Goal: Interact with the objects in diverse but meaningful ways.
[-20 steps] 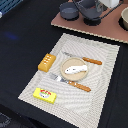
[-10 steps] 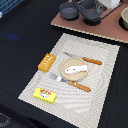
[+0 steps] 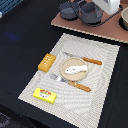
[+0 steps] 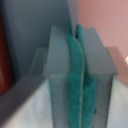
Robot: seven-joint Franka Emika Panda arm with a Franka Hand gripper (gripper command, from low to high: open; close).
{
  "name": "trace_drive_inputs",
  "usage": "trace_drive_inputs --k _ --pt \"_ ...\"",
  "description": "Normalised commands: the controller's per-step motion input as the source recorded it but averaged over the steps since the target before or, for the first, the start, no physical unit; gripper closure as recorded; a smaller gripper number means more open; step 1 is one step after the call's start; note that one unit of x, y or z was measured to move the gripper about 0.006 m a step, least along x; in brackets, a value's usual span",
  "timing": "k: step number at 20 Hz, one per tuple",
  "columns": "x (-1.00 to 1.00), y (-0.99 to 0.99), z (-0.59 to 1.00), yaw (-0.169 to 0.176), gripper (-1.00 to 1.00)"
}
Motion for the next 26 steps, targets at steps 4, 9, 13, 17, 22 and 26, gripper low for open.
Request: trace_drive_inputs --k 4,9,13,17,22,26 --pt "0.42 0.40 0.00 0.000 1.00" --pt "0.43 0.42 0.01 0.000 1.00" --pt "0.49 0.42 0.04 0.000 1.00" --pt "0.55 0.42 0.09 0.000 1.00" --pt "0.64 0.52 0.36 0.000 1.00" --pt "0.45 0.54 0.41 0.000 1.00"
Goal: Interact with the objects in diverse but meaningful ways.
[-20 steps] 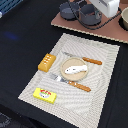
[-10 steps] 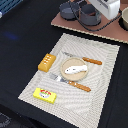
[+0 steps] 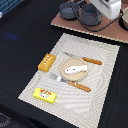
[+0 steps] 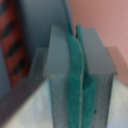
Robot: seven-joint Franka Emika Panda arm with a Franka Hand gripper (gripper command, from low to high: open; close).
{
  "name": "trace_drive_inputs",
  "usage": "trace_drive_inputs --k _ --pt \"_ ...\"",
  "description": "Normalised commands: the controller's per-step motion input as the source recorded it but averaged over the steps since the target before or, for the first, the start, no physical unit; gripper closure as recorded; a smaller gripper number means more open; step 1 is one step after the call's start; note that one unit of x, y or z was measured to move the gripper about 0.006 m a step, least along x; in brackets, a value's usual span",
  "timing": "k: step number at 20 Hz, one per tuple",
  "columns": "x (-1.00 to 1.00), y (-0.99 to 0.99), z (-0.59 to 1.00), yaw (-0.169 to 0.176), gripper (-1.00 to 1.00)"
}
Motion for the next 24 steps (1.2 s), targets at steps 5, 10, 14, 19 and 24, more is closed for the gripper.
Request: trace_drive_inputs --k 5,10,14,19,24 --pt "0.35 0.49 0.37 0.000 -1.00" --pt "0.23 0.33 0.22 0.000 -1.00" --pt "0.22 0.20 0.12 0.000 -1.00" --pt "0.21 0.15 0.17 0.000 -1.00" --pt "0.04 0.15 0.95 -0.021 -1.00"
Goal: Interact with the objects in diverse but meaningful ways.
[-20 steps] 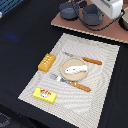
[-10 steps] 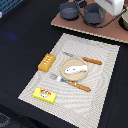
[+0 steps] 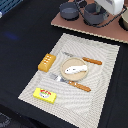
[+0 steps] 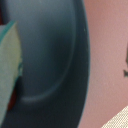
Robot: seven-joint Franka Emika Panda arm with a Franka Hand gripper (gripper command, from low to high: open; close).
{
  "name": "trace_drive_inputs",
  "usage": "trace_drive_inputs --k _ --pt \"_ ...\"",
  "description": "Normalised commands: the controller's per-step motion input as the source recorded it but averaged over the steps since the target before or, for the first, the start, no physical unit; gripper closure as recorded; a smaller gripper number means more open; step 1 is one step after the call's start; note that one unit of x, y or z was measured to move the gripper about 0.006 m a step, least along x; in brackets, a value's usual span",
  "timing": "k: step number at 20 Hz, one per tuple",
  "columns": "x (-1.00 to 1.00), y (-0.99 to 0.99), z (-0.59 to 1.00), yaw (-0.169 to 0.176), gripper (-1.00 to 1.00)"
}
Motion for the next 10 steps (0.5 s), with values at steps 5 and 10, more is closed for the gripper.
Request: trace_drive_inputs --k 5,10 --pt "0.03 0.12 1.00 -0.013 -1.00" --pt "0.03 -0.03 0.86 -0.009 -1.00"
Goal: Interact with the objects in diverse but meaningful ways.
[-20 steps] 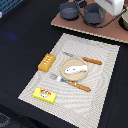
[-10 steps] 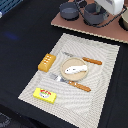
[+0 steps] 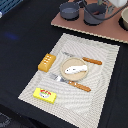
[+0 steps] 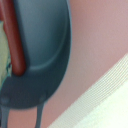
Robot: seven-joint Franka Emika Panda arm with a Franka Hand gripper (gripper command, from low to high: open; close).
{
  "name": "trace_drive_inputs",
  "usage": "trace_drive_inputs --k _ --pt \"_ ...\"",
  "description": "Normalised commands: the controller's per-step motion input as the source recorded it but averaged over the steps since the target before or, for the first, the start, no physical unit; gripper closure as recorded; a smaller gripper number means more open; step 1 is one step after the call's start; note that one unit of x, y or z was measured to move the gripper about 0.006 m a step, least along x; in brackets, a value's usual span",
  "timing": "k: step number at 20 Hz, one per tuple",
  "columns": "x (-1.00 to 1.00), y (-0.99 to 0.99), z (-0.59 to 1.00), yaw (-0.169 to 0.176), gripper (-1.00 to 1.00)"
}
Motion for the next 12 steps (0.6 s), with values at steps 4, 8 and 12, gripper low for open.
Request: trace_drive_inputs --k 4,8,12 --pt "0.25 -0.33 0.53 -0.033 -1.00" --pt "0.25 -0.65 0.20 -0.048 -1.00" --pt "0.19 -0.81 0.01 -0.067 -1.00"
